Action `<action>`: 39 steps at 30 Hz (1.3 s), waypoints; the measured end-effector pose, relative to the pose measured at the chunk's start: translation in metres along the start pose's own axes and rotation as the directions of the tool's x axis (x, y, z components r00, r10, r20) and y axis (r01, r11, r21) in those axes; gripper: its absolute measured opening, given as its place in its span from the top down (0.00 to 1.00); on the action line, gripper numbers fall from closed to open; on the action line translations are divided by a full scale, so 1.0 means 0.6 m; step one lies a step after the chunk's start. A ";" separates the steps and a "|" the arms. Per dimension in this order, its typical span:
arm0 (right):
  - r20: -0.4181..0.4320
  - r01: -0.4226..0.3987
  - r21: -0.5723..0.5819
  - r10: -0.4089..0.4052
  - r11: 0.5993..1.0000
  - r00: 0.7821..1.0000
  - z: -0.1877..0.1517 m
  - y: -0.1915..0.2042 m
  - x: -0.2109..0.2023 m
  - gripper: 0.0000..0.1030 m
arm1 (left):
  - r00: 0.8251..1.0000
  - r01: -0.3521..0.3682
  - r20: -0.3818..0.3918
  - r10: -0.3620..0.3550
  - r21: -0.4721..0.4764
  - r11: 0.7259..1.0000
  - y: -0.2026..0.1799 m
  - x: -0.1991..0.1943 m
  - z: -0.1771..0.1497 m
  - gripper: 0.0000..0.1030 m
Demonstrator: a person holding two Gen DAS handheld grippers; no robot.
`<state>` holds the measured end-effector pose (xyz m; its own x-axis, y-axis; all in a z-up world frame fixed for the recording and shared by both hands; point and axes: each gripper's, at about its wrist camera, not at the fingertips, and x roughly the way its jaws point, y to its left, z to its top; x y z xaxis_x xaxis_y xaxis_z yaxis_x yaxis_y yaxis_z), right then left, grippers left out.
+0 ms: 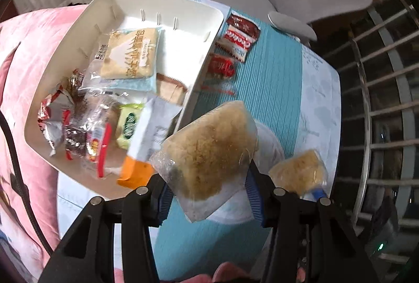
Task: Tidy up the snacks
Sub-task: 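Carry both clear pastry bags over the white tray and open both grippers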
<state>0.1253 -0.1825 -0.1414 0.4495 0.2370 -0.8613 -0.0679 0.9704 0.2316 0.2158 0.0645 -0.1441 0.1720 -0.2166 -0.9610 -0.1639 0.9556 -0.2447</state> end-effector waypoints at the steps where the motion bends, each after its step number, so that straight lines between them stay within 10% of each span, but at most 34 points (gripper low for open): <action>1: 0.004 0.003 0.007 -0.003 1.000 1.000 -0.002 0.010 -0.002 0.36 | 1.000 0.004 -0.013 -0.004 0.017 1.000 0.008 -0.002 -0.003 0.54; 34: 0.169 -0.072 0.129 0.049 0.989 0.984 -0.021 0.362 0.033 0.37 | 0.990 0.092 0.068 -0.122 0.336 0.937 0.285 -0.114 0.051 0.53; 39: 0.110 -0.057 0.147 0.041 0.988 0.993 -0.030 0.371 0.052 0.36 | 0.989 0.101 0.071 -0.129 0.310 0.945 0.301 -0.108 0.054 0.19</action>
<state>0.1079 0.0417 -0.1248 0.5414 0.2704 -0.7961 0.0379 0.9381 0.3444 0.2065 0.2578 -0.1219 0.2601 -0.3232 -0.9099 0.1639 0.9434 -0.2883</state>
